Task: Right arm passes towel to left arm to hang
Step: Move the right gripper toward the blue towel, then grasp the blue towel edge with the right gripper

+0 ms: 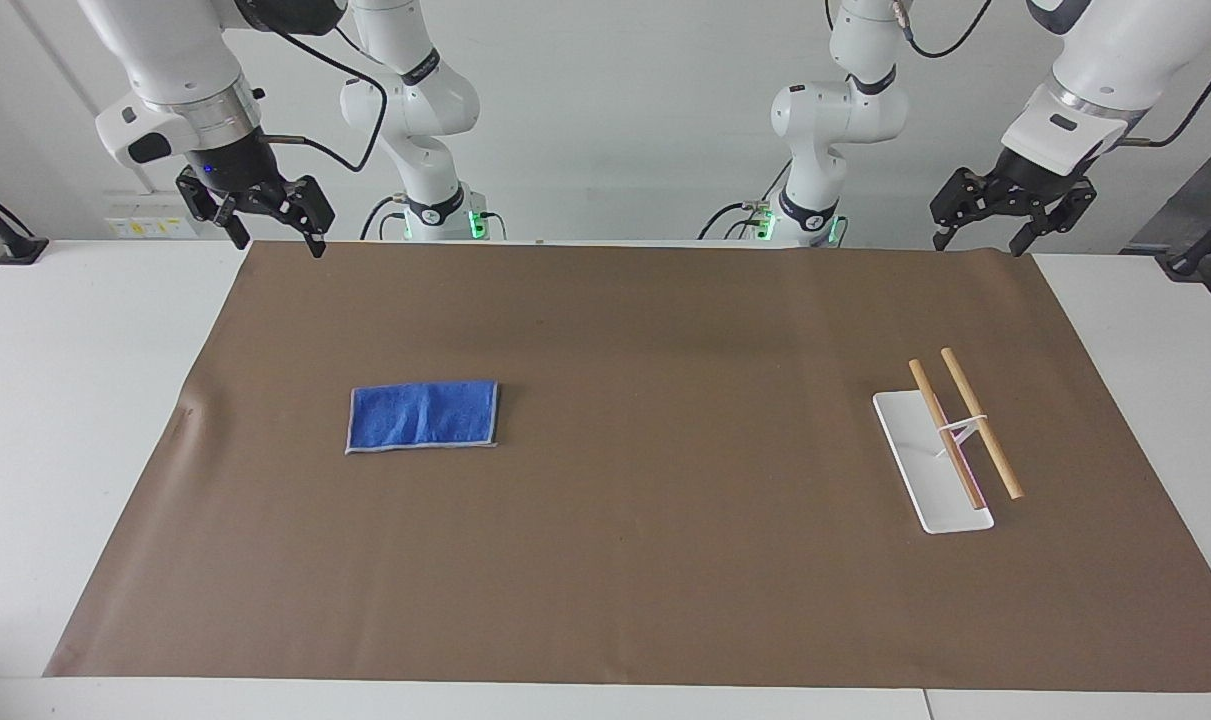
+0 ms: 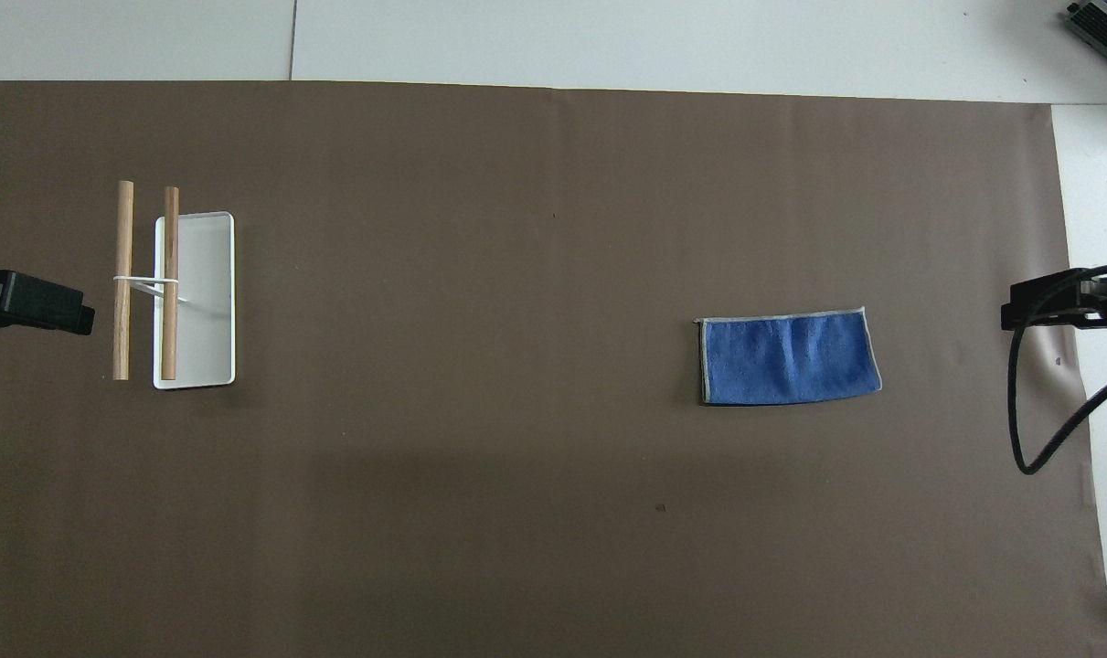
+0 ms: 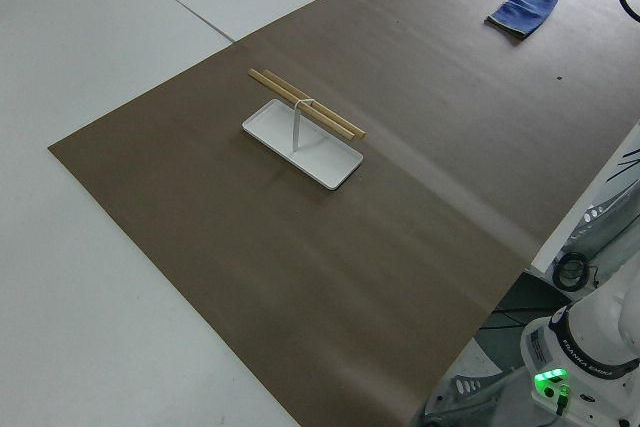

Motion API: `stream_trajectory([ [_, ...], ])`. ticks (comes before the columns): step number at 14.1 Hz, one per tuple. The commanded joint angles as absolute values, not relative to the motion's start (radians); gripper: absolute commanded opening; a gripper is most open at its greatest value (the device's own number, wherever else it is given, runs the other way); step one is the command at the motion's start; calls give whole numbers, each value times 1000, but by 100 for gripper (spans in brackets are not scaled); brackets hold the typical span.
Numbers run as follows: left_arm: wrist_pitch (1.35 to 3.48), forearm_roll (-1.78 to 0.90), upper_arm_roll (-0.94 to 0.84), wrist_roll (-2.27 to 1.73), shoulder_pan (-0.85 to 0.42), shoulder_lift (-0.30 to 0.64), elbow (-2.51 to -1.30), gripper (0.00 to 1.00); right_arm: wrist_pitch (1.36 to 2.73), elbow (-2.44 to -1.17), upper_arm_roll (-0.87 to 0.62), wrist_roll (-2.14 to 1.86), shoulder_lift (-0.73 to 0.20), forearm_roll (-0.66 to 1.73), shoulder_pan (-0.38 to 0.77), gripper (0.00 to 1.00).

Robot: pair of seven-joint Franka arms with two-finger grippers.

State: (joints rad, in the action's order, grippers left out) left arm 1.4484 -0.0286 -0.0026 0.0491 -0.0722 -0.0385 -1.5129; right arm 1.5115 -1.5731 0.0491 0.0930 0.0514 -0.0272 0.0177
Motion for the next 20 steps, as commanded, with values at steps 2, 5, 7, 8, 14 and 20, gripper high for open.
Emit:
stream_trajectory([
  [2, 1445, -9, -2, 57, -78, -63, -1537, 100, 1516, -1595, 41, 89, 69, -15, 5, 100],
  [5, 1448, -11, -2, 52, -78, -64, -1542, 100, 1517, -1595, 41, 90, 69, -17, 5, 100],
  [7, 1450, -11, -2, 51, -66, -64, -1543, 100, 1514, -1597, 41, 100, 71, -15, 5, 100],
  [8, 1450, -11, 8, 51, -63, -64, -1545, 100, 1516, -1598, 41, 100, 71, -15, 3, 100],
  [14, 1450, -11, 9, 49, -41, -64, -1545, 100, 1623, -1708, 41, 86, 115, -12, 8, 100],
  [20, 1450, -11, 9, 49, -41, -66, -1545, 100, 1945, -2017, 37, 86, 141, 0, 69, 100],
])
